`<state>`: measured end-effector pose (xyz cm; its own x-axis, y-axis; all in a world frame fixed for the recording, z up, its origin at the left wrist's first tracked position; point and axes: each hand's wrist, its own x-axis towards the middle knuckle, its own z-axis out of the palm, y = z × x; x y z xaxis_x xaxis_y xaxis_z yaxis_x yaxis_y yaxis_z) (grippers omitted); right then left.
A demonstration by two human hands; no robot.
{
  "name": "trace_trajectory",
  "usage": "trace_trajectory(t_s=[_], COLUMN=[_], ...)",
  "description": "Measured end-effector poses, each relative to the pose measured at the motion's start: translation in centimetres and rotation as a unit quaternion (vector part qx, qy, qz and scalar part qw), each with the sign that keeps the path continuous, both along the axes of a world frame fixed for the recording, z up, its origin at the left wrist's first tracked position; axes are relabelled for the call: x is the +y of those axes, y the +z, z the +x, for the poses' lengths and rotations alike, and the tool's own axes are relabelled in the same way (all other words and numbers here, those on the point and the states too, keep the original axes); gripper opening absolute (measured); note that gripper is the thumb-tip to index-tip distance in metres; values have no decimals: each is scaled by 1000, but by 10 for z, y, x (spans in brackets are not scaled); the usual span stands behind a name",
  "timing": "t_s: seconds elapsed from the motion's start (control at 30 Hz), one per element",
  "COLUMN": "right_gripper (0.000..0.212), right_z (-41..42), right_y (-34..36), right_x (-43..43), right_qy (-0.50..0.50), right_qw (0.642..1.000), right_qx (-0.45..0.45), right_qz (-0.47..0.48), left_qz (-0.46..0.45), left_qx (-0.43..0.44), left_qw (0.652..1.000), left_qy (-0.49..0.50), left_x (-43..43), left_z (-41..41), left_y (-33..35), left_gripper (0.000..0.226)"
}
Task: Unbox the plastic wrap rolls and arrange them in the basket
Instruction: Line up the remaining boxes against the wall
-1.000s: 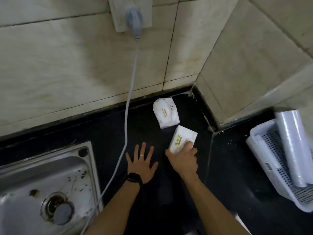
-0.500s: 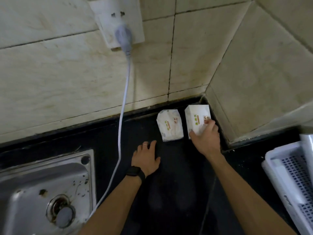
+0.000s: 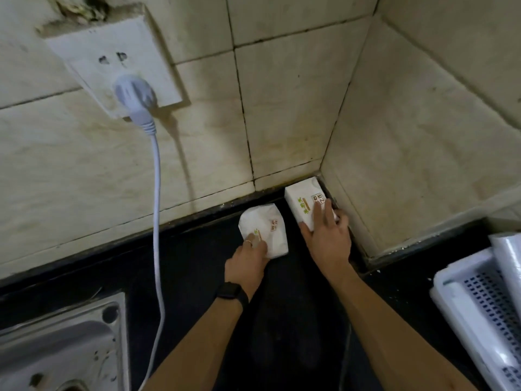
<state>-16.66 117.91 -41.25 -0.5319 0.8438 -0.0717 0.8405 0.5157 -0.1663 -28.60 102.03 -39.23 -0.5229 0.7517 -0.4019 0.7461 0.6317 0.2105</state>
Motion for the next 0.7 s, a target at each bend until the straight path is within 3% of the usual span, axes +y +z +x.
trace_trajectory(t_s=[0.27,0.33,0.43,0.5,0.7], right_gripper=[77,71,59,55,77], right_z=[5,14,45,72,135], right_y=[12,19,22,14,-33], right_x=[4,-4,-37,-66,-121], right_qy=[7,7,14,9,-5], right_qw=[995,991,983,981,990], right_qx=[-7,55,165,183,5], right_qz=[-102,-125,-77,-70,-144], left_qz=[64,94,156,190,217], left_qx=[23,34,33,43,78], left_qw=[998,995,987,981,972], left_qy=[-12,-6,-10,-17,-37], left_x=[-2,0,9,18,66], left_z=[-3,-4,-5,-3,22], left_y=[22,33,53,64,81], left_gripper=[27,30,30,32,30])
